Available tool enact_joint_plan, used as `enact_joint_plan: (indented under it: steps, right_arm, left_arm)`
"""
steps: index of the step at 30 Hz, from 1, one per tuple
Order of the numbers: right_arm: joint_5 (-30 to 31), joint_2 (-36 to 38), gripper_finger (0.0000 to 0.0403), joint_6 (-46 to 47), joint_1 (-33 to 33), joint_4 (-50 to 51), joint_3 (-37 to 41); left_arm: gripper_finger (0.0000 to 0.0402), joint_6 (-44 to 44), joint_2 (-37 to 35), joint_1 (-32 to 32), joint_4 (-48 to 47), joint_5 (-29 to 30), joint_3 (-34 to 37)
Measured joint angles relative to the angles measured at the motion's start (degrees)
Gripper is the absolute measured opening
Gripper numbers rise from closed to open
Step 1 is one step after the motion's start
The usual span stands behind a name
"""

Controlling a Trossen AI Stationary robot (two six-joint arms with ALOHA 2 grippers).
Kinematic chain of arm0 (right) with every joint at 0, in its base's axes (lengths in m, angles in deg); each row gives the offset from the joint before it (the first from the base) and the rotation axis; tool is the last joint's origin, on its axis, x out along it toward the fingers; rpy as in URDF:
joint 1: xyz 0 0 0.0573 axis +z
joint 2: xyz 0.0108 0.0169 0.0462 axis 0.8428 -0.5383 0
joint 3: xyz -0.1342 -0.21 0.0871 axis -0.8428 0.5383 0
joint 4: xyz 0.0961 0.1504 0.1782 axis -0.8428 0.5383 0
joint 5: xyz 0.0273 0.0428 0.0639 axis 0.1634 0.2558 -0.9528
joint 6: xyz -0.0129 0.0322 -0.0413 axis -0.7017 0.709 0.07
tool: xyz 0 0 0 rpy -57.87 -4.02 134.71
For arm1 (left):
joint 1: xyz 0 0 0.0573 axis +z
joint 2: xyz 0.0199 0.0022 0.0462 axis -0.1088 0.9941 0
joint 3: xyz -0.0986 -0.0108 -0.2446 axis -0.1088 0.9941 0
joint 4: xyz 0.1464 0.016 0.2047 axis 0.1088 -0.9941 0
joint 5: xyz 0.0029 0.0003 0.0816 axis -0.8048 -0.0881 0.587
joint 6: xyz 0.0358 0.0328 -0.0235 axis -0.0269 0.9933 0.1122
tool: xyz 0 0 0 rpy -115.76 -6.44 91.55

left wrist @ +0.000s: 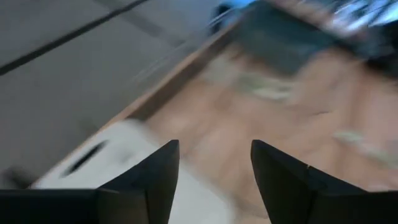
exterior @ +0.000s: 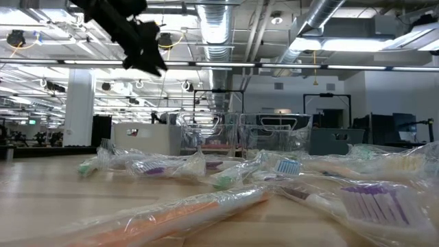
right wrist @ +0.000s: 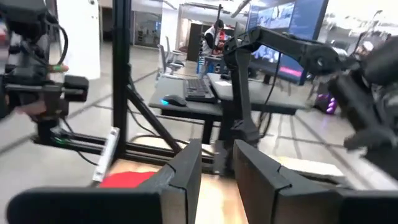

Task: Pick & Place Toothbrushes
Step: Put the orange toothbrush into the left transparent bin

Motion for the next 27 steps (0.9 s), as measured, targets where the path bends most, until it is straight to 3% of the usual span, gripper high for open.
enact_joint_plan:
  steps: [7, 15, 19, 27]
  right_arm:
    - [0.0, 0.0, 0.0087, 8.7, 0.3, 0.4, 0.0]
    - [-0.1, 0.0, 0.0087, 17.5, -0.2, 5.5, 0.0]
    - [0.0, 0.0, 0.0087, 24.4, -0.3, 10.6, 0.0]
    - [0.0, -0.1, 0.0087, 47.0, 2.2, 27.7, -0.1]
  left_arm:
    - [0.0191, -6.2, -8.9, -11.5, 18.5, -9.3, 10.8]
    - [0.0192, -12.3, -11.3, -25.2, 52.6, -14.3, 21.4]
    - [0.0190, -12.5, -11.5, -29.1, 56.8, -17.4, 21.3]
    - [0.0187, -20.9, -14.8, -31.0, 56.8, -29.8, 20.7]
